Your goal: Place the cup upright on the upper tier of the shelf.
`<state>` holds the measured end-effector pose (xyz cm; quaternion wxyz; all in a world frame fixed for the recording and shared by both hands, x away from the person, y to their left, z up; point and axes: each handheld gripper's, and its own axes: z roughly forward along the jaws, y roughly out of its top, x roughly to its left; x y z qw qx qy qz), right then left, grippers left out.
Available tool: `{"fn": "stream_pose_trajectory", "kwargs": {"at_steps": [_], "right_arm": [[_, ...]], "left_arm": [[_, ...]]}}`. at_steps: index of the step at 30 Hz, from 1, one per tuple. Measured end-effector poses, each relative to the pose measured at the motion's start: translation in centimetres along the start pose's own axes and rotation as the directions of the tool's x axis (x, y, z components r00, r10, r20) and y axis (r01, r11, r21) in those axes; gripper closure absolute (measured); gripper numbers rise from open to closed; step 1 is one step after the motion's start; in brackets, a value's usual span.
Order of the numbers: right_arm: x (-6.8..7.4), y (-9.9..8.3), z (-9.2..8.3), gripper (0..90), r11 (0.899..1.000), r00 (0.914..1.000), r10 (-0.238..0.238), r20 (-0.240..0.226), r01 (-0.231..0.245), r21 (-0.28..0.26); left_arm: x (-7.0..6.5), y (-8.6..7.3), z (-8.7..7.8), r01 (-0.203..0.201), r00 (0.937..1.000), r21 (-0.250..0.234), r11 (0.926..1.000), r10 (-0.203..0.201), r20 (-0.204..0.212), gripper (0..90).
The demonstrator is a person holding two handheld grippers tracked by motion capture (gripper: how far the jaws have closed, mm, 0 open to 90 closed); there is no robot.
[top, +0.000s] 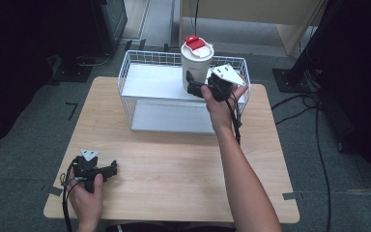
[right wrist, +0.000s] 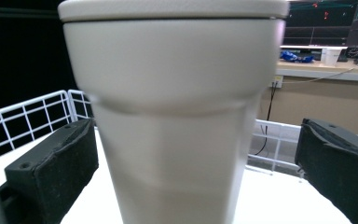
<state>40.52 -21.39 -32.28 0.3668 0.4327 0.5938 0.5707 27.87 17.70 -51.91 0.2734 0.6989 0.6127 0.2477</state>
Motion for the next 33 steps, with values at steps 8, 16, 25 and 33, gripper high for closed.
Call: {"fn": "stream_pose_trajectory", "kwargs": {"at_steps": [8, 16, 25, 33], "right_arm": [[-0.5, -0.7, -2.1, 0.0, 1.000, 1.0000, -0.005, -0.002, 0.005, -0.006], [-1.1, -1.7, -3.9, 0.0, 1.000, 1.0000, -0.002, -0.006, 0.002, -0.009], [-2.0, -3.2, -6.0, 0.0, 1.000, 1.0000, 0.001, 0.004, -0.001, 0.007], [-3.6, -4.7, -8.4, 0.0, 1.000, 0.9995, 0.016, 0.028, -0.016, 0.010]], "left_arm": [[0.0, 0.0, 0.0, 0.000, 1.0000, 0.000, 1.0000, 0.000, 0.000, 0.0], [0.0, 0.0, 0.0, -0.003, 1.0000, 0.002, 1.0000, 0.003, 0.000, 0.0], [0.0, 0.0, 0.0, -0.003, 1.0000, 0.002, 1.0000, 0.003, 0.000, 0.0], [0.0, 0.0, 0.0, -0.003, 1.0000, 0.004, 1.0000, 0.003, 0.001, 0.0]]}}
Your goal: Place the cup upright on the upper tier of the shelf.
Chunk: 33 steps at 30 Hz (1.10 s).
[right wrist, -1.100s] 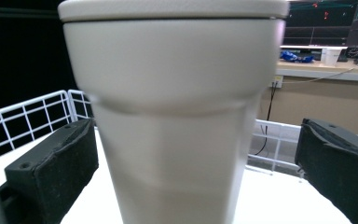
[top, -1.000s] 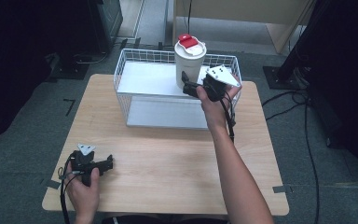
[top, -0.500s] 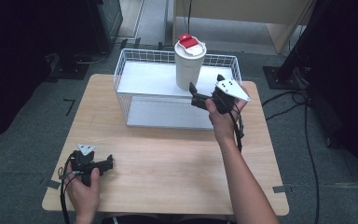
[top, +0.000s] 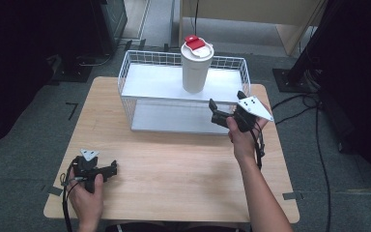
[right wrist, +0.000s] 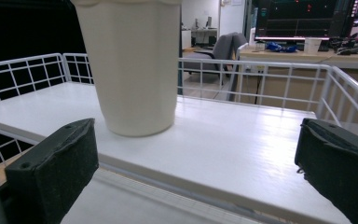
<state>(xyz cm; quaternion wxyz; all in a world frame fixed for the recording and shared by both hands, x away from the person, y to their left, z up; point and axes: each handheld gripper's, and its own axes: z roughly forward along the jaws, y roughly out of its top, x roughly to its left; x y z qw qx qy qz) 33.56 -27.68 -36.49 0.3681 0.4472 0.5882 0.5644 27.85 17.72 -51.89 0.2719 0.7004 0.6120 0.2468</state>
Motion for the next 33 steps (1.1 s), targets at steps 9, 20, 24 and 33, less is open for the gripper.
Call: {"fn": "stream_pose_trajectory", "kwargs": {"at_steps": [9, 20, 24, 33], "right_arm": [[-1.9, -1.5, -2.2, 0.0, 1.000, 0.9994, 0.002, 0.034, -0.002, 0.010], [-4.7, -4.0, -4.6, 0.0, 0.999, 0.9949, 0.036, 0.095, -0.039, 0.033], [-5.3, -5.2, -5.6, 0.0, 0.998, 0.9928, 0.030, 0.116, -0.036, 0.050], [-6.8, -7.7, -7.7, 0.0, 0.995, 0.9882, 0.043, 0.147, -0.056, 0.085]], "left_arm": [[0.0, 0.0, 0.0, 0.000, 1.0000, -0.002, 1.0000, 0.000, 0.000, 0.0], [0.0, 0.0, 0.0, 0.000, 1.0000, 0.001, 1.0000, 0.000, 0.001, 0.0], [0.0, 0.0, 0.0, 0.000, 1.0000, 0.001, 1.0000, 0.000, 0.001, 0.0], [0.0, 0.0, 0.0, 0.000, 1.0000, 0.001, 1.0000, 0.000, 0.001, 0.0]]}}
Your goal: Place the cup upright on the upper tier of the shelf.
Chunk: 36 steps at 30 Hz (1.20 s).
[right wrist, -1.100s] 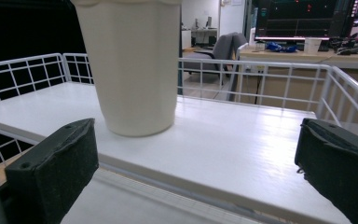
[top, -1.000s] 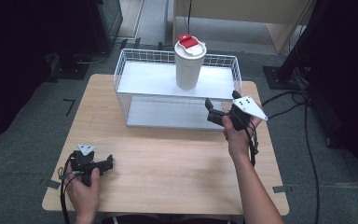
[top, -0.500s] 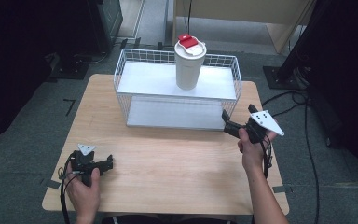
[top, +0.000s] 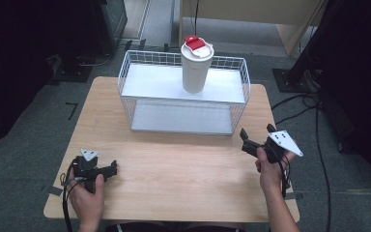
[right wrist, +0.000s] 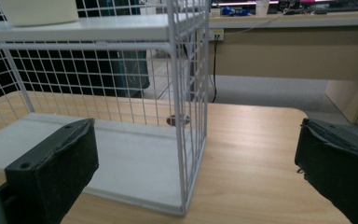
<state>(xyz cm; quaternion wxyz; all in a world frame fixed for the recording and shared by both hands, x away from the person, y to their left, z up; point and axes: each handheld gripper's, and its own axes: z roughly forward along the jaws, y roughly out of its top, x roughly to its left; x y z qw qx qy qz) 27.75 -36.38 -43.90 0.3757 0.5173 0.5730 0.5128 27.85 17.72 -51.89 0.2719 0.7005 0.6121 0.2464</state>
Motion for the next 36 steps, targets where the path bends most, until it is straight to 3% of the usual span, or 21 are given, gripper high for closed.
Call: {"fn": "stream_pose_trajectory", "kwargs": {"at_steps": [20, 32, 36], "right_arm": [[-3.2, -5.0, -3.8, 0.0, 0.995, 0.9984, 0.016, 0.055, -0.022, 0.098], [-5.2, -7.4, -6.8, 0.0, 0.986, 0.9944, 0.050, 0.093, -0.064, 0.154], [-5.9, -8.2, -8.2, 0.0, 0.982, 0.9928, 0.039, 0.113, -0.059, 0.180]], "left_arm": [[0.0, 0.0, 0.0, 0.001, 1.0000, -0.001, 1.0000, -0.001, 0.000, 0.0], [0.0, 0.0, 0.0, 0.002, 1.0000, -0.001, 1.0000, -0.002, 0.000, 0.0], [0.0, 0.0, 0.0, 0.002, 1.0000, -0.001, 1.0000, -0.002, 0.000, 0.0]]}}
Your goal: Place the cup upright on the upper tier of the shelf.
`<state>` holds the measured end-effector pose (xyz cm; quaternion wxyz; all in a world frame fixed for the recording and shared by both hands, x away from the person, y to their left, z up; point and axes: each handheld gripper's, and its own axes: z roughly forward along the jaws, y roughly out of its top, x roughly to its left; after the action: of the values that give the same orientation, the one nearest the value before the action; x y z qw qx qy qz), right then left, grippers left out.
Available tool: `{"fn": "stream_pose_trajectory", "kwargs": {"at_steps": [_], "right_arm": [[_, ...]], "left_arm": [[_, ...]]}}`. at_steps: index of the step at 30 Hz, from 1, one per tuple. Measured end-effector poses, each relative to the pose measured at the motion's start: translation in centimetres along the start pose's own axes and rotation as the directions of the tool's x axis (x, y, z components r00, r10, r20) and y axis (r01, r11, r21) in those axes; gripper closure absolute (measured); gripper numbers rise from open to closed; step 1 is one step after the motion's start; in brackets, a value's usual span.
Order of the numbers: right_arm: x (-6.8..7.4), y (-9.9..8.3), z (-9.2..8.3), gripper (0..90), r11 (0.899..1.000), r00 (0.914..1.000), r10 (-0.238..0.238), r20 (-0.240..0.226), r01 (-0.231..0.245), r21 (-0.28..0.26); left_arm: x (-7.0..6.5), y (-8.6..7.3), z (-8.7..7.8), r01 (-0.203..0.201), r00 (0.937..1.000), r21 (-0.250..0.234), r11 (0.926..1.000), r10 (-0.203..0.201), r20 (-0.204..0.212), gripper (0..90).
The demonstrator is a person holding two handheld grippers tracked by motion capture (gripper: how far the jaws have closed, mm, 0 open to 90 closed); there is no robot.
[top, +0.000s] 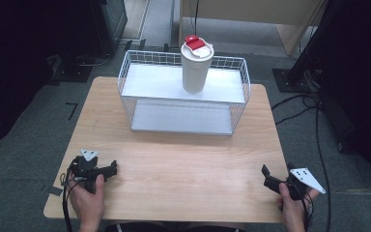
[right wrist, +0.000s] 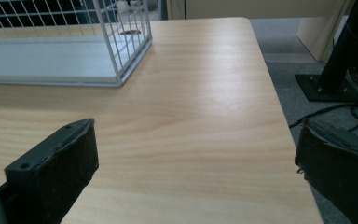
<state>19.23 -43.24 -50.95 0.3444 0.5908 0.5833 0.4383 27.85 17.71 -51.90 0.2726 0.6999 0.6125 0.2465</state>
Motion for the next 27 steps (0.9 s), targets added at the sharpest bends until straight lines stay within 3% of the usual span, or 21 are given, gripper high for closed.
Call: {"fn": "stream_pose_trajectory", "kwargs": {"at_steps": [9, 15, 16, 18, 20, 21, 22, 27], "right_arm": [[-1.3, -1.5, -1.4, 0.0, 0.999, 0.9986, -0.021, 0.048, 0.019, 0.027], [-1.3, -1.5, -1.4, 0.0, 0.995, 0.9979, -0.046, 0.045, 0.042, 0.092], [-0.9, -1.6, -1.4, 0.0, 0.990, 0.9970, -0.070, 0.031, 0.066, 0.128], [-0.8, -1.6, -1.3, 0.0, 0.987, 0.9964, -0.082, 0.022, 0.078, 0.144], [-0.3, -1.7, -1.1, 0.0, 0.974, 0.9941, -0.108, -0.012, 0.108, 0.200], [-0.2, -1.7, -0.9, 0.0, 0.964, 0.9940, -0.107, -0.020, 0.109, 0.241], [-0.2, -1.7, -0.5, 0.0, 0.948, 0.9947, -0.097, -0.033, 0.103, 0.302], [-0.5, -1.7, 0.0, 0.0, 0.936, 0.9974, -0.069, -0.018, 0.071, 0.345]], "left_arm": [[0.0, 0.0, 0.0, 0.000, 1.0000, 0.000, 1.0000, 0.000, 0.000, 0.0], [0.0, 0.0, 0.0, -0.001, 1.0000, 0.001, 1.0000, 0.001, 0.000, 0.0], [0.0, 0.0, 0.0, 0.001, 1.0000, -0.001, 1.0000, -0.001, 0.000, 0.0], [0.0, 0.0, 0.0, 0.000, 1.0000, -0.001, 1.0000, 0.000, 0.000, 0.0], [0.0, 0.0, 0.0, -0.001, 1.0000, 0.000, 1.0000, 0.001, 0.000, 0.0], [0.0, 0.0, 0.0, 0.001, 1.0000, -0.001, 1.0000, -0.001, 0.000, 0.0], [0.0, 0.0, 0.0, 0.000, 1.0000, 0.000, 1.0000, 0.000, 0.000, 0.0], [0.0, 0.0, 0.0, 0.000, 1.0000, -0.001, 1.0000, 0.000, 0.000, 0.0]]}}
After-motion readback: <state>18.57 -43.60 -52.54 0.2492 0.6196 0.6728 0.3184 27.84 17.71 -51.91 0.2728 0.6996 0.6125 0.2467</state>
